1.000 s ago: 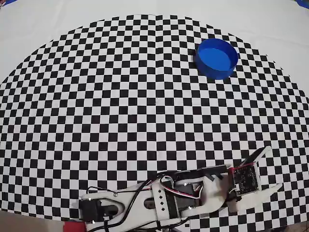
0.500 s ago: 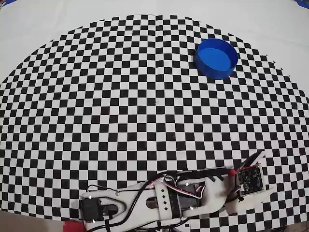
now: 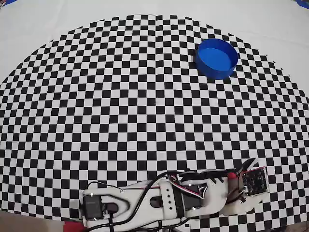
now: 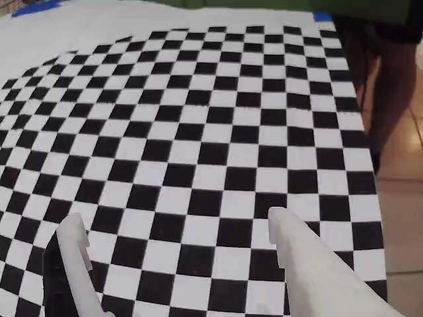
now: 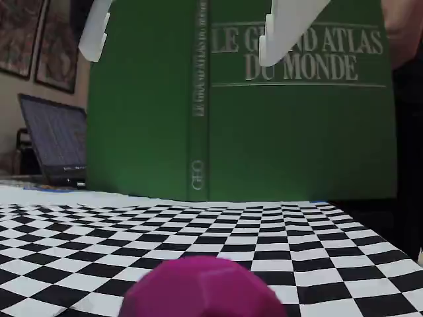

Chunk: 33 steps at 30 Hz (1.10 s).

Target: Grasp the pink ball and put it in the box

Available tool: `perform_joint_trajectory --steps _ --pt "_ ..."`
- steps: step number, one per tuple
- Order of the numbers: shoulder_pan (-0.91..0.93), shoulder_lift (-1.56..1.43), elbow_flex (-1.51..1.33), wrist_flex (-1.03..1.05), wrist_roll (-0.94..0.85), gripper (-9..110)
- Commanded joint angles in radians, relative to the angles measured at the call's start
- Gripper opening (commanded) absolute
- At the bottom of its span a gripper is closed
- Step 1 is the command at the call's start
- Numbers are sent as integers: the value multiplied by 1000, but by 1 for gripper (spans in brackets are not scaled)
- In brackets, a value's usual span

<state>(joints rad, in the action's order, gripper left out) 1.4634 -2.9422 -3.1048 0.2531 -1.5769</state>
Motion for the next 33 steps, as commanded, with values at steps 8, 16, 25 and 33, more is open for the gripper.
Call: perform_joint_trajectory --steps 8,16,25,33 --pt "14 86 -8 26 2 32" --pt "23 127 -8 75 3 32" --pt "25 127 -9 176 3 32" --pt "34 118 -9 238 6 32"
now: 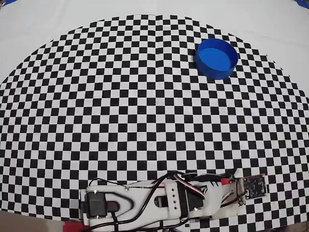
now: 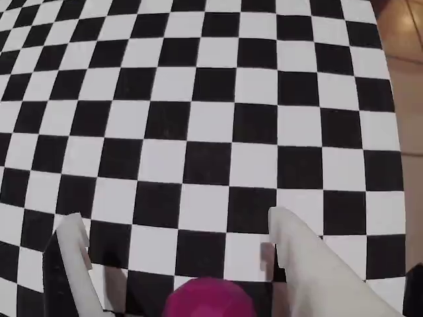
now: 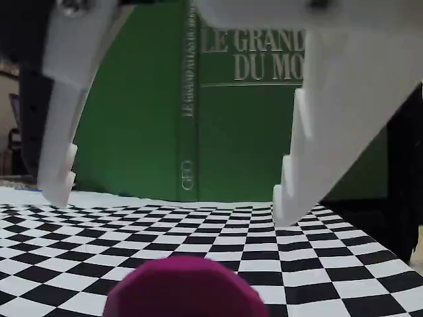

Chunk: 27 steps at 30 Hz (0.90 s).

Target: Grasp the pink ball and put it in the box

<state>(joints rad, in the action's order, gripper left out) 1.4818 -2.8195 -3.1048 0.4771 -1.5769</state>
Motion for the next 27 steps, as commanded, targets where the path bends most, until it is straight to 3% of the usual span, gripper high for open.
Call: perform_joint_trajectory --steps 1,27 --pt "17 -6 -9 25 6 32" --pt "23 3 -9 247 6 32"
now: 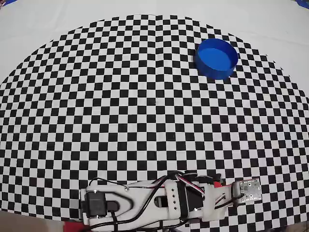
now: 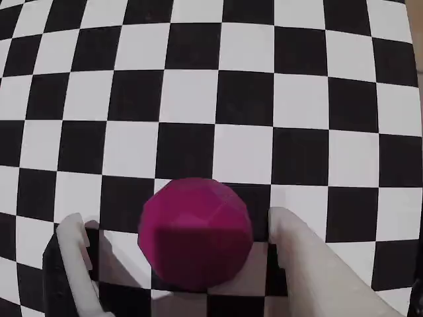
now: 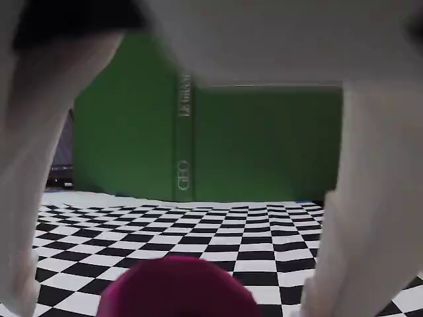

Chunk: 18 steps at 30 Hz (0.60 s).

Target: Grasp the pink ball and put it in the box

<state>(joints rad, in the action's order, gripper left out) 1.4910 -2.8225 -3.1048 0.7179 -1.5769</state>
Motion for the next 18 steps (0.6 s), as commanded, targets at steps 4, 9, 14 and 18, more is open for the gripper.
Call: perform_joint_trajectory --steps 4,9,14,18 --pt "14 18 -9 6 6 32" --pt "20 31 -9 -3 0 32" --pt "31 48 -9 -20 -6 32" --pt "31 48 -9 -51 -6 32"
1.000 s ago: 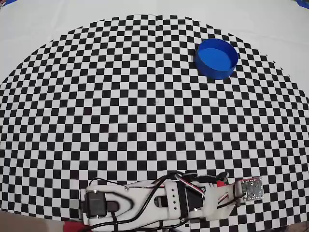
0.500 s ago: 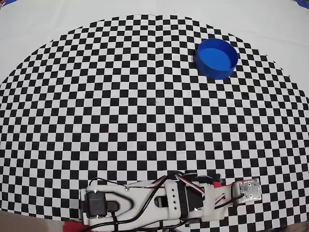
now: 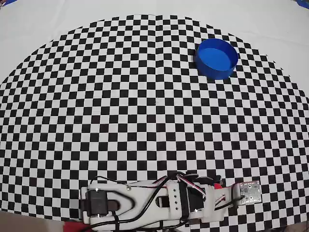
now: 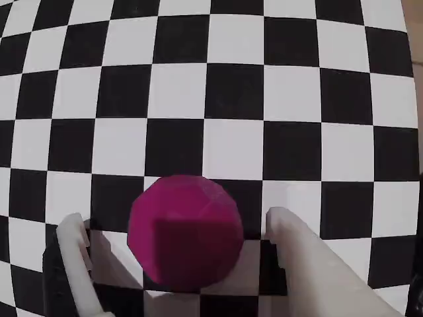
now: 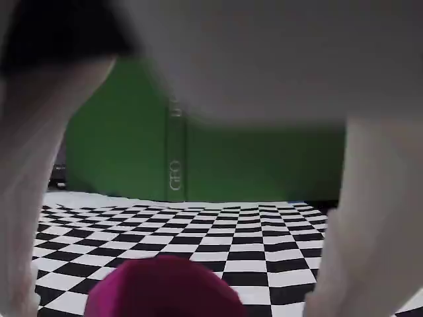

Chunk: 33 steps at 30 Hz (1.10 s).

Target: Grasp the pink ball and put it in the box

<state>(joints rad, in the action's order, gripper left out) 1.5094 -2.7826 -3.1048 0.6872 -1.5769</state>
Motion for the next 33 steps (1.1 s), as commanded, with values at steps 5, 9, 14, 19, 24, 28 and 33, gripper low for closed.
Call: perform_joint_trajectory --steps 5,9,14,19,24,28,33 --pt "8 15 -9 -32 -6 32" --pt "8 34 -9 -32 -6 32" --pt "8 34 -9 -32 -6 32" --pt "9 34 -9 -32 -6 32" --pt "12 34 -9 -32 -6 32" --pt "9 34 -9 -32 -6 32" --pt "9 34 -9 -34 -6 32"
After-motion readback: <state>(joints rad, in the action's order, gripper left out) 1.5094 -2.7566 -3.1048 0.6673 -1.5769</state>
